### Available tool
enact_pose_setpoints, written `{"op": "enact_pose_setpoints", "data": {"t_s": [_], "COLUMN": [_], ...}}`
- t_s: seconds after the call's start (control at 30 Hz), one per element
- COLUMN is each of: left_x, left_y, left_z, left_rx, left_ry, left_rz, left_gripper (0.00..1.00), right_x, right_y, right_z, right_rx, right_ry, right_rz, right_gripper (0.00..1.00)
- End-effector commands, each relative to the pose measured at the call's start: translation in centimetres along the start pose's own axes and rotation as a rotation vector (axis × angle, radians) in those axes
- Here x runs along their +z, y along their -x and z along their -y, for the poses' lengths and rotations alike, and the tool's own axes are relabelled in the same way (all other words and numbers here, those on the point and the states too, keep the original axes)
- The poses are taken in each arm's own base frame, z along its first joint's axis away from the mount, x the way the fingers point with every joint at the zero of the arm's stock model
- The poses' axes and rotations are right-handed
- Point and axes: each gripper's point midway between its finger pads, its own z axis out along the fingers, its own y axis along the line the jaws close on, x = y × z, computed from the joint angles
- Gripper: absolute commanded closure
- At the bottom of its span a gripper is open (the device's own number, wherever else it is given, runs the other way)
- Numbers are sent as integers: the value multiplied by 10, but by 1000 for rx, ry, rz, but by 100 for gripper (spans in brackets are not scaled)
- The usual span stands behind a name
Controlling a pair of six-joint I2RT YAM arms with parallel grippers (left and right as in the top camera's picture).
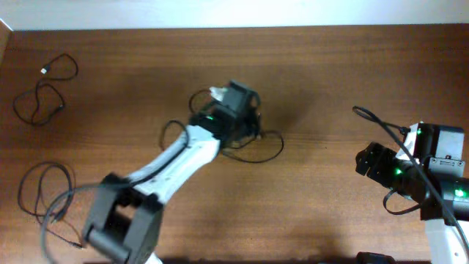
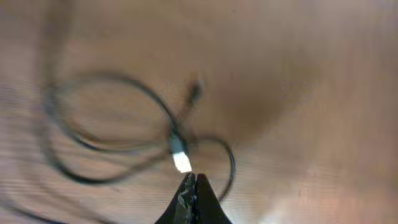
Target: Untangle cables
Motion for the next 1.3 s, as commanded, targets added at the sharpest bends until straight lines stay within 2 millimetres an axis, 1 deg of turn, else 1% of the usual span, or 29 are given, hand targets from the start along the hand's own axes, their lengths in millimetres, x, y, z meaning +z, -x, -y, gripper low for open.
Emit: {"op": "enact_pose_setpoints", "data": {"t_s": [0.0,0.07,0.13,0.17,0.2,0.23,0.3,0.33,0.4,0.43,0.5,0.53,0.57,0.6,0.63,0.67,0.7,0.73,0.77,0.8,0.83,0.87,0.9,0.93,1.0,1.07,1.1,1.17,1.27], "left_x": [44,73,92,103,110,115,119,121,120,115,97,87,58,39,16,-10,-33,-51,-68,-74,-79,-82,-78,-72,-71,-62,-59,-46,-20], "left_y": [-63,-97,-123,-137,-140,-133,-99,-77,-52,-39,-21,-15,-9,-4,3,13,22,28,34,28,12,0,3,10,20,2,-6,-5,0], "left_z": [31,51,63,66,61,48,17,-4,-31,-49,-71,-75,-60,-48,-38,-27,-19,-19,-36,-72,-104,-127,-130,-123,-131,-145,-162,-180,-189], "left_rx": [109,173,195,218,221,215,176,127,65,28,-6,9,130,180,184,184,183,177,148,-37,-256,-417,-461,-471,-459,-586,-676,-714,-749], "left_ry": [-70,-116,-150,-161,-142,-87,29,73,128,168,221,232,184,149,123,88,60,57,137,284,402,495,497,460,498,551,617,667,652], "left_rz": [-140,-160,-174,-183,-177,-145,-59,-43,-36,-38,-44,-48,-65,-56,-27,14,58,90,126,130,95,73,84,110,170,97,73,59,54], "left_gripper": [96,98,97,99,100,100,100,100,100,100,100,100,100,100,78,18,1,1,1,1,1,1,1,1,1,1,1,1,1], "right_x": [-1,-1,-1,-1,-1,-1,-1,-1,-1,-1,0,0,0,0,0,0,0,0,0,0,0,0,0,0,0,0,1,8,27], "right_y": [0,-1,-1,-2,-2,-2,-2,-2,-2,-2,0,1,1,2,3,4,4,4,4,4,4,4,4,4,4,4,4,3,-4], "right_z": [-2,-2,-2,-2,-2,-2,-2,-2,-2,-2,-2,-3,-3,-3,-4,-4,-4,-4,-4,-4,-4,-4,-4,-4,-4,-4,-4,-2,4], "right_rx": [10,10,10,10,11,11,11,11,11,11,10,9,9,8,7,7,7,7,7,7,7,7,7,6,6,6,7,13,31], "right_ry": [17,15,16,15,14,14,14,14,14,14,17,18,19,20,23,24,24,24,24,24,24,24,24,23,23,23,21,9,-30], "right_rz": [-4,-8,-8,-9,-12,-12,-12,-12,-12,-11,-4,-1,1,4,10,14,13,13,13,13,13,13,13,12,12,12,8,-24,-125], "right_gripper": [16,16,16,16,16,16,16,16,16,16,16,16,16,16,16,16,16,16,16,16,16,16,16,16,15,15,15,15,15]}}
